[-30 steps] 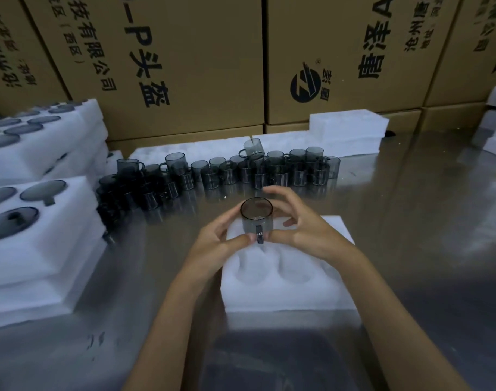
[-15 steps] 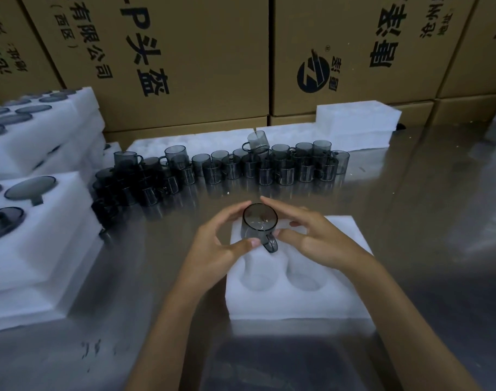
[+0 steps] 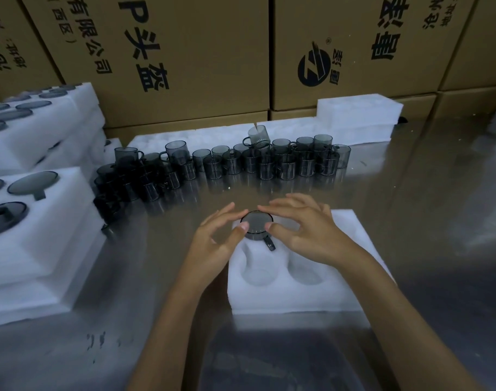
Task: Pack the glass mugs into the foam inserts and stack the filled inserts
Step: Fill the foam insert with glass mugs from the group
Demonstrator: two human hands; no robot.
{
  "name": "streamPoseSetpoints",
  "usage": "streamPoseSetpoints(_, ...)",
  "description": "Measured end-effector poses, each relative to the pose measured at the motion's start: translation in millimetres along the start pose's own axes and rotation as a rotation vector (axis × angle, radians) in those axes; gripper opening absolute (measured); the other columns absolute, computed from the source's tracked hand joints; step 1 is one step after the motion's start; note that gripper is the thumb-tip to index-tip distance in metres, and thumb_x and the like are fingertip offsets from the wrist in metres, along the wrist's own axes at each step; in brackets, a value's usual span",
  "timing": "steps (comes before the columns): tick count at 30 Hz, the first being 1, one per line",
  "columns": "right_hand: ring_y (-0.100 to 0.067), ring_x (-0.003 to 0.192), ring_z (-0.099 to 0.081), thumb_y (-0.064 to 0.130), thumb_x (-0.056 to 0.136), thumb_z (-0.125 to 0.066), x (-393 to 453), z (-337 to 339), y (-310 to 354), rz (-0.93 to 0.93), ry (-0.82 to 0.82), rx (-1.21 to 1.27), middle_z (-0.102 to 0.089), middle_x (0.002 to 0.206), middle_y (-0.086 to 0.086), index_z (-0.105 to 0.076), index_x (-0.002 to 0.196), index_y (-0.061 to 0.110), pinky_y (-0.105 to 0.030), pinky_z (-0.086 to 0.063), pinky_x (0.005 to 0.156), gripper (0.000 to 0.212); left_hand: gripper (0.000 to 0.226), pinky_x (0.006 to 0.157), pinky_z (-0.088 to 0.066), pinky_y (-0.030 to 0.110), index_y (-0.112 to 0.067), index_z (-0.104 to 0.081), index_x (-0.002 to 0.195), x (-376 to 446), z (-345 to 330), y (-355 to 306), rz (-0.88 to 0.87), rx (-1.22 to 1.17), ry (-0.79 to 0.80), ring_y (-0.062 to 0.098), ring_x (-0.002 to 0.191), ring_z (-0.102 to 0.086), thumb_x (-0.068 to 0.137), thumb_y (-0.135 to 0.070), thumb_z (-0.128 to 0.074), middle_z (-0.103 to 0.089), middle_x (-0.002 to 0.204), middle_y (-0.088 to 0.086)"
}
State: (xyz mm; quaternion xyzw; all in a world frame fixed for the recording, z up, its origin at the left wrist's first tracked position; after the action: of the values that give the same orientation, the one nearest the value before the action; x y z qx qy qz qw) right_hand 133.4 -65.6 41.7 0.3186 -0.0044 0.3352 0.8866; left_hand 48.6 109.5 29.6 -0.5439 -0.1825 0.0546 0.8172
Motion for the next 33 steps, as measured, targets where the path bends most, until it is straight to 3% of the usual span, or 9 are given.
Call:
streamPoseSetpoints(3, 0.004, 0.141, -0.011, 0.048, 0.095, -0.057, 2.6, -1.7, -0.1, -0.002, 0.010, -0.034, -0.038, 0.151, 0.023, -0.056, 0.132, 0.052, -0.019, -0.001, 0.095, 0.038, 0.035, 0.094, -0.045, 0.014, -0.037, -0.065, 0.123, -0.8, -7.3, 6.4, 0.073, -0.206, 0.036, -0.007, 0.119, -0.056, 0.096, -0.015, -0.064, -0.063, 0.128, -0.022)
streamPoseSetpoints(8, 0.005, 0.138, -0.016, 0.043, 0.093, -0.061, 1.3, -1.9, -1.2, -0.009, 0.026, 0.010, -0.040, 0.142, 0.028, -0.054, 0.128, 0.055, -0.027, -0.004, 0.102, 0.038, 0.047, 0.085, -0.051, 0.015, -0.028, -0.058, 0.134, 2.5, -13.2, 15.2, 0.161, -0.368, 0.014, 0.004, 0.112, -0.065, 0.094, -0.004, -0.064, -0.070, 0.119, -0.013)
streamPoseSetpoints(16, -0.001, 0.136, -0.029, 0.048, 0.088, -0.061, 5.5, 0.2, 1.1, -0.066, 0.038, 0.024, -0.051, 0.120, 0.031, -0.062, 0.117, 0.054, -0.024, -0.007, 0.098, 0.030, 0.024, 0.078, -0.057, 0.024, -0.019, -0.073, 0.106, 15.7, -19.3, 17.7, 0.249, -0.367, -0.135, 0.015, 0.096, -0.071, 0.088, -0.004, -0.069, -0.076, 0.099, -0.003)
streamPoseSetpoints(19, -0.007, 0.133, -0.046, 0.062, 0.078, -0.059, 15.5, 13.7, 4.7, -0.124, 0.182, 0.113, -0.064, 0.124, 0.026, -0.070, 0.110, 0.050, -0.037, -0.022, 0.115, 0.035, 0.014, 0.075, -0.056, 0.025, -0.018, -0.077, 0.092, 20.2, -21.1, 21.1, 0.239, -0.386, -0.143, 0.016, 0.092, -0.072, 0.084, -0.008, -0.072, -0.077, 0.094, 0.001)
streamPoseSetpoints(21, -0.006, 0.123, -0.055, 0.042, 0.088, -0.063, 34.6, 23.0, 0.5, -0.155, 0.234, 0.178, -0.067, 0.123, 0.017, -0.072, 0.112, 0.040, -0.038, -0.036, 0.114, 0.025, 0.012, 0.072, -0.055, 0.025, -0.020, -0.077, 0.089, 20.9, -19.5, 24.0, 0.239, -0.415, -0.130, 0.017, 0.089, -0.073, 0.082, -0.010, -0.074, -0.077, 0.093, 0.002)
streamPoseSetpoints(25, -0.019, 0.125, -0.054, 0.024, 0.095, -0.058, 87.6, 29.7, -23.6, -0.301, 0.133, 0.125, -0.057, 0.133, -0.002, -0.049, 0.144, 0.020, -0.029, -0.039, 0.108, 0.050, 0.021, 0.064, -0.057, 0.024, -0.019, -0.077, 0.096, 24.3, -10.5, 27.6, 0.305, -0.580, -0.158, 0.017, 0.079, -0.074, 0.079, -0.007, -0.077, -0.077, 0.093, 0.005)
streamPoseSetpoints(29, -0.031, 0.119, -0.057, 0.015, 0.094, -0.055, 123.4, 22.3, -51.2, -0.437, 0.110, 0.015, -0.053, 0.142, -0.012, -0.015, 0.159, 0.027, -0.034, -0.046, 0.101, 0.077, 0.027, 0.059, -0.055, 0.022, -0.022, -0.077, 0.100, 32.2, -0.9, 30.4, 0.329, -0.620, -0.166, 0.013, 0.076, -0.074, 0.079, -0.005, -0.077, -0.077, 0.094, 0.000)
streamPoseSetpoints(31, -0.032, 0.114, -0.059, 0.013, 0.094, -0.054, 137.1, 19.0, -59.8, -0.460, 0.123, -0.053, -0.055, 0.139, -0.013, -0.009, 0.159, 0.027, -0.037, -0.049, 0.098, 0.081, 0.026, 0.059, -0.054, 0.022, -0.021, -0.077, 0.100, 35.1, -1.7, 32.1, 0.333, -0.621, -0.146, 0.014, 0.076, -0.074, 0.080, -0.004, -0.076, -0.077, 0.095, 0.003)
streamPoseSetpoints(33, -0.032, 0.111, -0.058, 0.016, 0.095, -0.054, 146.1, 15.1, -62.9, -0.462, 0.158, -0.141, -0.058, 0.129, -0.014, -0.015, 0.157, 0.022, -0.035, -0.047, 0.093, 0.074, 0.026, 0.059, -0.054, 0.022, -0.022, -0.077, 0.099, 37.1, -2.6, 33.6, 0.336, -0.620, -0.127, 0.015, 0.077, -0.074, 0.080, -0.004, -0.076, -0.077, 0.094, 0.005)
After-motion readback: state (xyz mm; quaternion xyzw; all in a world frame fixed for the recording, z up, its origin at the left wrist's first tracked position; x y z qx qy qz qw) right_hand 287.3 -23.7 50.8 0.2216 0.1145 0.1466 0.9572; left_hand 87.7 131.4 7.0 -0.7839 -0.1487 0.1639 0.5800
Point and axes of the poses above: each hand's wrist, its own x-axis towards the middle knuckle, its own z-axis out of the back of the hand, y = z × x, the point moved 2 cm from there along x, towards the middle knuckle
